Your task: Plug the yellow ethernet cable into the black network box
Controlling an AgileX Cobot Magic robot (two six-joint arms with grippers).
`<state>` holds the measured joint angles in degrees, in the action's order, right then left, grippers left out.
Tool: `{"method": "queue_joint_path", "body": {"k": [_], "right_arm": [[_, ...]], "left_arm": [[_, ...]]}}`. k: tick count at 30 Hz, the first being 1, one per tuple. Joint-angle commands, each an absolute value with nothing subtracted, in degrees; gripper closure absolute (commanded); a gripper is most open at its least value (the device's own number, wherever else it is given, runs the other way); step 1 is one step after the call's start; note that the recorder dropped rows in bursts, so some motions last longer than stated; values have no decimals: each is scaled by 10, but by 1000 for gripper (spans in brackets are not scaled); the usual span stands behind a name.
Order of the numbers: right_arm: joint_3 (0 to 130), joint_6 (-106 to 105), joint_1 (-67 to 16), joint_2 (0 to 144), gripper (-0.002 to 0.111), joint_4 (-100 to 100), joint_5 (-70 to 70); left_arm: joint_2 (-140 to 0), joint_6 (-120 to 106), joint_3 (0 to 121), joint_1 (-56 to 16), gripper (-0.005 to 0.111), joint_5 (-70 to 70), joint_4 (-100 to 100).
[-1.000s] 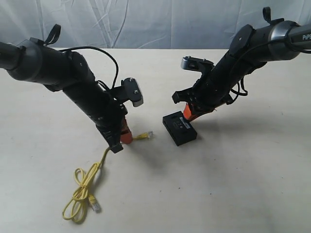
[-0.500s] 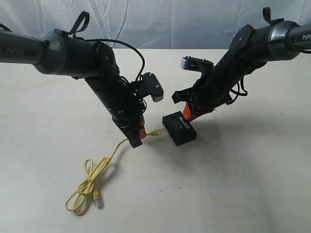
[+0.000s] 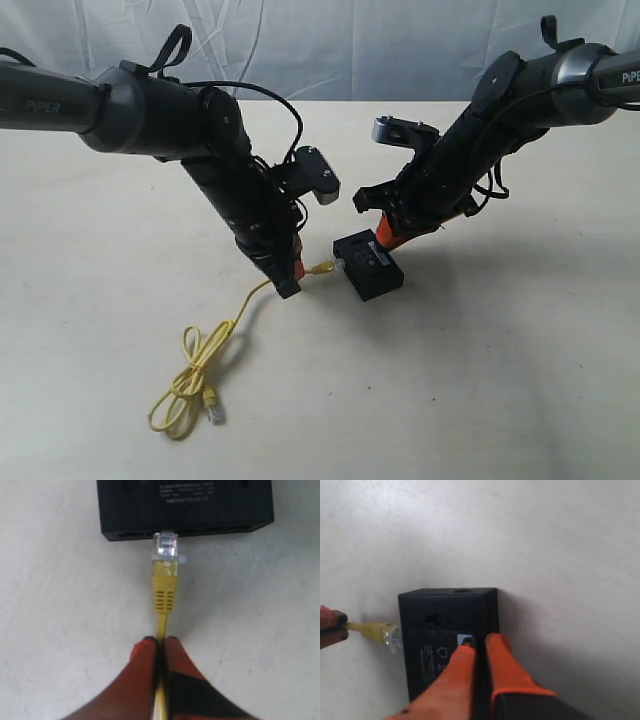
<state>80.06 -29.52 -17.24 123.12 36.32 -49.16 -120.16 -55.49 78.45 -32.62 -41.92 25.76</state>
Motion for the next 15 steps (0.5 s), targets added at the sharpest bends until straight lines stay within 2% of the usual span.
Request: {"method": "queue_joint_path", "body": {"k": [1,15], "right_arm": [[798,-297,-174,1236,102,362,-491],[798,-297,-174,1236,102,362,-495]], "left_arm": [[-1200,-550,788,-333,106,-408,261],[-1205,-541,788,-333,106,-413,255]]}}
